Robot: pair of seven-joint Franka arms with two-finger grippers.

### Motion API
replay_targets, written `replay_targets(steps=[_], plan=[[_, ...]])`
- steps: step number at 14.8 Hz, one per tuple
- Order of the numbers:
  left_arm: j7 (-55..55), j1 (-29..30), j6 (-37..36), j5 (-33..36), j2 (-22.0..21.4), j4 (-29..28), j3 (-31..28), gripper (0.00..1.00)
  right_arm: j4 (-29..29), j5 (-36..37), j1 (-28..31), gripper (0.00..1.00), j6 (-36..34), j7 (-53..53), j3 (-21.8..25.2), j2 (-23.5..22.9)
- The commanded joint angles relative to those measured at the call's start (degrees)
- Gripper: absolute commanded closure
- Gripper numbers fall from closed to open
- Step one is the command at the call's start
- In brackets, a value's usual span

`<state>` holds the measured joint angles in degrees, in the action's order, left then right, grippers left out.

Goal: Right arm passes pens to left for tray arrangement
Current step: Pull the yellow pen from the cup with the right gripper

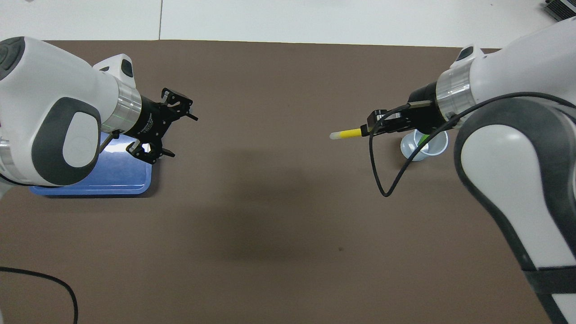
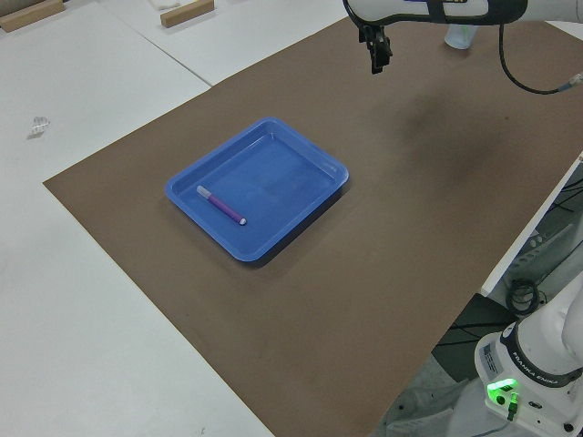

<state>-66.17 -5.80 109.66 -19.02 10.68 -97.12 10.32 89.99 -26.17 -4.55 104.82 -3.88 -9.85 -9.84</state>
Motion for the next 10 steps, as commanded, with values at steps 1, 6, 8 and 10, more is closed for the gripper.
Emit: replay_targets(steps=[1,6,8,10], plan=[[-15.1,-0.8,0.8,-2.9,-0.5,1.7,1.6,0.00,3.1,-2.9,-2.4,0.91,4.6,-7.7,0.0,0.5],[-38.0,-7.7,9.1,-3.0,-0.3,1.2,3.5,0.00,5.5,-3.9,-8.0,0.91,11.8,-17.6,0.0,0.9],[-43.0,-9.9,12.7,-3.0,-0.3,0.3,3.5,0.00,5.5,-3.8,-9.8,0.91,12.8,-21.7,0.0,0.8],[-43.6,-11.3,12.9,-3.0,-0.4,0.1,3.5,0.00,5.5,-3.8,-10.4,0.91,12.7,-22.9,0.0,0.9]])
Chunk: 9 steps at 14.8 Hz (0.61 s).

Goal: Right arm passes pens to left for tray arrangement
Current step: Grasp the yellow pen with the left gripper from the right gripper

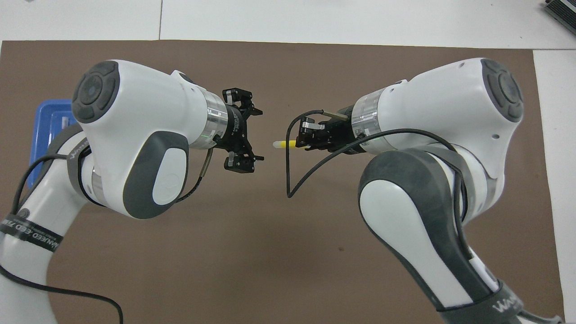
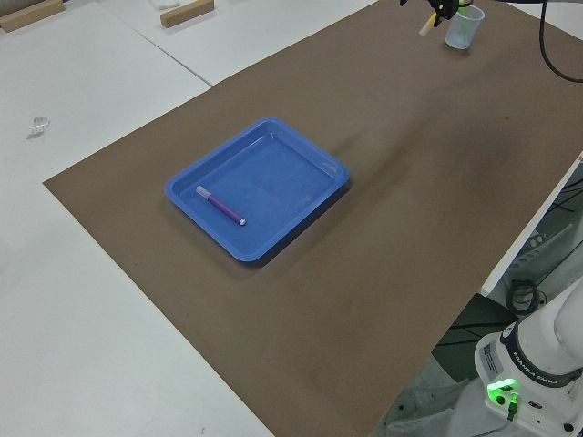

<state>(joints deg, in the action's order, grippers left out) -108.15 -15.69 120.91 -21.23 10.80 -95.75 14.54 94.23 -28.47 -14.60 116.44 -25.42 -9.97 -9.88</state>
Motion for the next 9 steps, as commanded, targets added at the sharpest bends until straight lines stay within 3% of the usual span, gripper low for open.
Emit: replay_targets(steps=[1,7,9], plan=[[-1.6,-1.8,1.9,-0.9,-0.6,-1.5,-0.7,0.00,1.2,-1.5,-0.3,0.91,1.1,-1.5,0.1,0.9],[-3.6,-5.0,10.1,-0.9,-2.0,-7.0,-0.7,0.00,1.2,-0.7,-1.4,0.91,0.6,-4.6,0.1,0.9],[-4.5,-5.1,10.4,-0.9,-2.0,-7.1,-0.7,0.08,1.2,-0.6,-1.4,0.91,0.7,-4.5,0.1,0.9]])
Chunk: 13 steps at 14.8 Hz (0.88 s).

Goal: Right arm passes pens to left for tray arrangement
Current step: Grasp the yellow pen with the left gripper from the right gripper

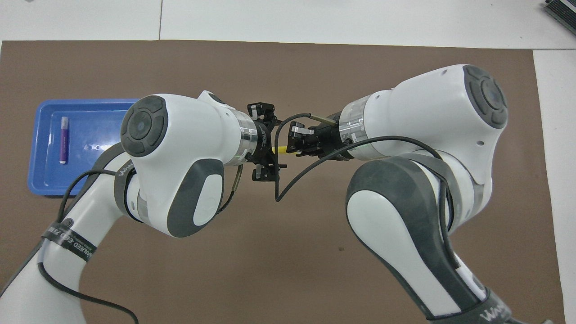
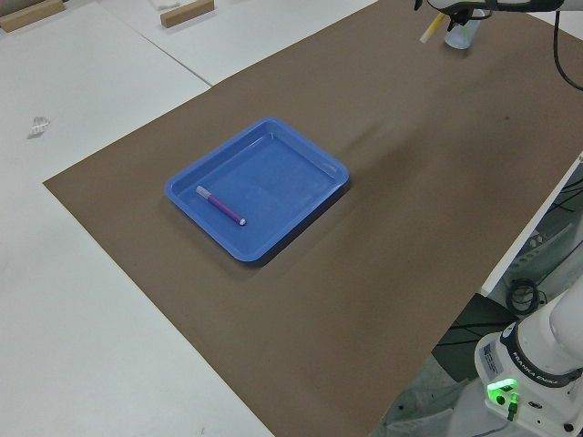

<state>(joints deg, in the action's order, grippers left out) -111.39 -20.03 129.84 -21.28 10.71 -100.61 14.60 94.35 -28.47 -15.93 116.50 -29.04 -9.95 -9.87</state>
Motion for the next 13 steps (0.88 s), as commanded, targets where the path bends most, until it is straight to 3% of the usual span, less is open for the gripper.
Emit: replay_targets(steps=[1,7,11,13], plan=[[-1.5,-0.9,1.7,-0.9,-1.9,-2.1,-0.7,0.14,1.1,-0.6,-0.1,0.91,0.7,-0.9,0.1,0.9],[-0.7,-0.8,0.8,-0.8,-1.9,-1.8,-0.4,0.48,1.1,-0.5,-0.1,0.91,0.6,-0.7,0.1,0.9],[4.7,-0.7,-2.0,-0.9,-2.0,-1.6,-0.4,1.00,1.1,-0.4,0.0,0.91,0.3,-0.5,0.1,1.0],[5.2,-0.7,-2.2,-0.8,-2.0,-1.6,-0.4,1.00,1.1,-0.4,-0.1,0.91,0.3,-0.4,0.1,1.0]])
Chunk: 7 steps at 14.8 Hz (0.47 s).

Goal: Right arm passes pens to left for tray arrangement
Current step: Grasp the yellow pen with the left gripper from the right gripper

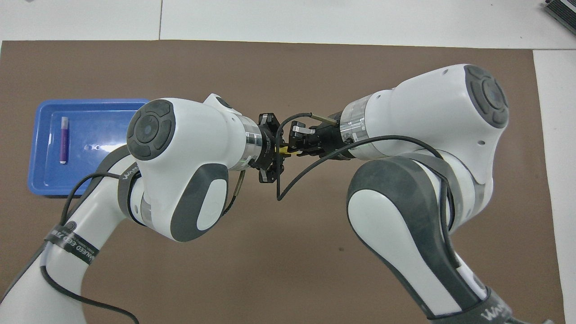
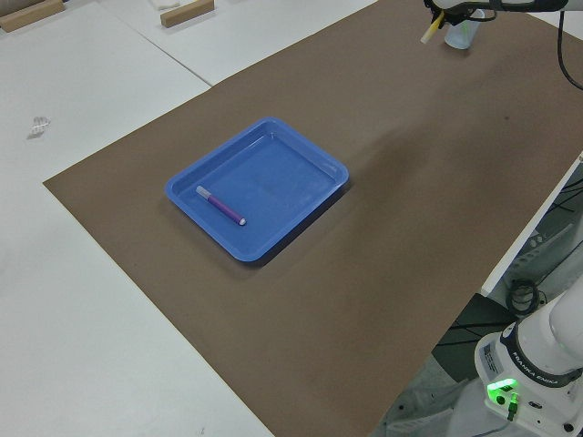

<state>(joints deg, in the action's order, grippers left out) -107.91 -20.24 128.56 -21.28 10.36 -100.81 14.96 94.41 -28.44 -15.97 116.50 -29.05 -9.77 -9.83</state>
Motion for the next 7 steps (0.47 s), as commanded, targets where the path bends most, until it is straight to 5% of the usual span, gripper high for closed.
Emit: replay_targets(steps=[1,5,6,7], plan=[[1.7,-0.5,-0.9,-0.9,-1.7,-1.4,-0.7,1.00,1.0,-0.5,0.1,0.91,0.3,-0.4,-0.1,1.0],[2.5,-0.5,-1.2,-0.8,-1.7,-1.2,-0.7,1.00,1.1,-0.5,0.1,0.89,0.3,-0.4,-0.1,1.0],[2.5,-0.5,-1.2,-0.8,-1.7,-1.2,-0.7,1.00,1.0,-0.5,0.1,0.71,0.3,-0.5,0.0,1.0],[2.5,-0.5,-1.1,-0.9,-1.7,-1.2,-0.7,1.00,1.0,-0.5,0.1,0.39,0.3,-0.5,0.0,1.0]])
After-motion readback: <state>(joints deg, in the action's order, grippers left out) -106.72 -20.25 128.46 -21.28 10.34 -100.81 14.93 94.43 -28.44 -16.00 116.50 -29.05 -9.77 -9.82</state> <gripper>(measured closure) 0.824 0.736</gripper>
